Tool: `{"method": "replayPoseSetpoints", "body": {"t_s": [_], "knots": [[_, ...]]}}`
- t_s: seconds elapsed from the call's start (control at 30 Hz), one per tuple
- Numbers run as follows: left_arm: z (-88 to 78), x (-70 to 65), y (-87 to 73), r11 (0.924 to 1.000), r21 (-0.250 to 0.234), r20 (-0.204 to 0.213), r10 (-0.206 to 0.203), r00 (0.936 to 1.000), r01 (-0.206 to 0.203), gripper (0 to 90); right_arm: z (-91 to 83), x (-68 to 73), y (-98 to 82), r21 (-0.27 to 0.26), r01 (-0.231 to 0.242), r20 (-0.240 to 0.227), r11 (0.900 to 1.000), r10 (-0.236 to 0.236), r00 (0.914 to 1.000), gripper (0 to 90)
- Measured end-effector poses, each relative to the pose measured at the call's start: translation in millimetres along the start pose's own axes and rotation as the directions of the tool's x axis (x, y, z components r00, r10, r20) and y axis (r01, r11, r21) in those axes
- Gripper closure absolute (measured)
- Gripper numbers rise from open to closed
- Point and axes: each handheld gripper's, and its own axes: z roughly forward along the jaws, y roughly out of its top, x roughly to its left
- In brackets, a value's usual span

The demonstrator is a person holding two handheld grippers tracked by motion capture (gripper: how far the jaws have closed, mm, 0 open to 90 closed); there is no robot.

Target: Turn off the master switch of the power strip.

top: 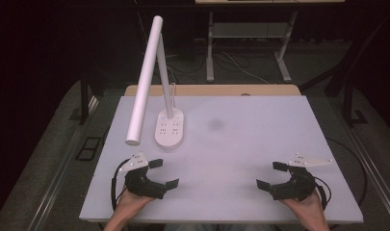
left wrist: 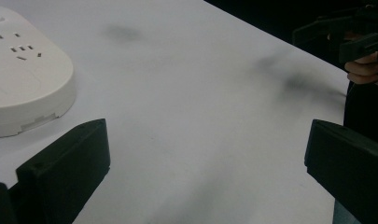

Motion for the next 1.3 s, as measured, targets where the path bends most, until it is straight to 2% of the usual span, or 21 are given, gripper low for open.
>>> {"method": "replayPoseSetpoints", "body": {"t_s": [0.7,1.3], "knots": [[-0.3,-0.3,1.3,0.9999,0.007,0.009,-0.01,0.9999,0.01,0.0,2.5,-1.7,-0.3,0.034,0.004,-0.019,0.999,-0.003,0.9998,0.0],[-6.6,0.7,13.4,0.9991,0.043,0.011,-0.006,0.9999,0.006,0.0,3.3,-3.1,-0.7,0.041,0.011,-0.024,0.999,-0.01,0.9997,0.0]]}}
